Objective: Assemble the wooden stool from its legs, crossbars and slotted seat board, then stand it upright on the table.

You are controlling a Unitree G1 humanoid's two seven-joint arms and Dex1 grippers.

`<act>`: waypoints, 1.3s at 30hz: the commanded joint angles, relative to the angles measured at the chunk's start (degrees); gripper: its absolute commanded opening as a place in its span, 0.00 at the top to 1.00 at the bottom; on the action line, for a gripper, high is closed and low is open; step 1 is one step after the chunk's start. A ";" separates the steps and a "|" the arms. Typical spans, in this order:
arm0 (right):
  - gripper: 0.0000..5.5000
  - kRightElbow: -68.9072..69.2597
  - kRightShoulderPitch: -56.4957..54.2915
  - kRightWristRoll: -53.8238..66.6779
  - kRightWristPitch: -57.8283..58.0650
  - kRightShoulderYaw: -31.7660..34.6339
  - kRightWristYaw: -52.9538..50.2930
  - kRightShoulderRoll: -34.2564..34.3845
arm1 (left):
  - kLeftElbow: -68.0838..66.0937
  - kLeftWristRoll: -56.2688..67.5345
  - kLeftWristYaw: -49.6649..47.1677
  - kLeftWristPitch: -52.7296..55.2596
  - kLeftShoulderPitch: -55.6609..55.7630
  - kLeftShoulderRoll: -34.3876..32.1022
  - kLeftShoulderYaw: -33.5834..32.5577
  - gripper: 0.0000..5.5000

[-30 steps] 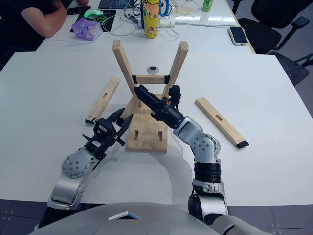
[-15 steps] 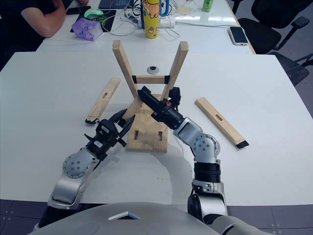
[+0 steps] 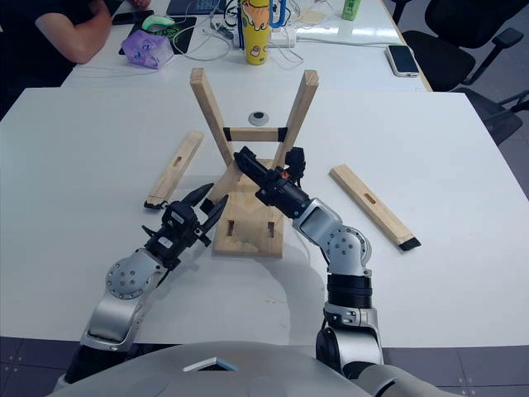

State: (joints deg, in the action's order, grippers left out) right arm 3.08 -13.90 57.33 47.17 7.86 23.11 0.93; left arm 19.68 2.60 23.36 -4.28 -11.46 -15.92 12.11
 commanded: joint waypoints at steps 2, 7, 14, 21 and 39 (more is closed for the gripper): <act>0.92 -0.04 1.49 -1.35 0.19 0.77 0.73 -2.88 | 2.40 3.73 2.61 0.48 -1.00 -0.65 0.03 0.49; 0.92 4.16 4.36 3.58 5.76 4.74 1.29 -9.57 | 3.33 4.88 2.08 0.61 -2.24 -0.21 -0.64 0.36; 0.92 4.71 3.20 3.79 12.57 11.47 8.04 -30.91 | 3.99 3.69 -2.14 -0.12 -5.92 1.71 -1.74 0.24; 0.92 -10.85 -6.26 -11.27 -0.82 7.35 24.91 -45.54 | 2.29 1.76 -5.07 -1.33 -6.78 3.24 -1.75 0.24; 0.92 -29.48 -6.20 -26.35 -24.32 7.99 35.44 -45.35 | -1.01 1.96 -4.53 -1.83 -5.17 2.62 -4.28 0.24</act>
State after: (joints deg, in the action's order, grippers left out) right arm -26.07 -19.90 31.95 24.75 15.36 58.24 -45.57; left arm 19.14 4.48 18.35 -6.21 -17.11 -12.84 8.06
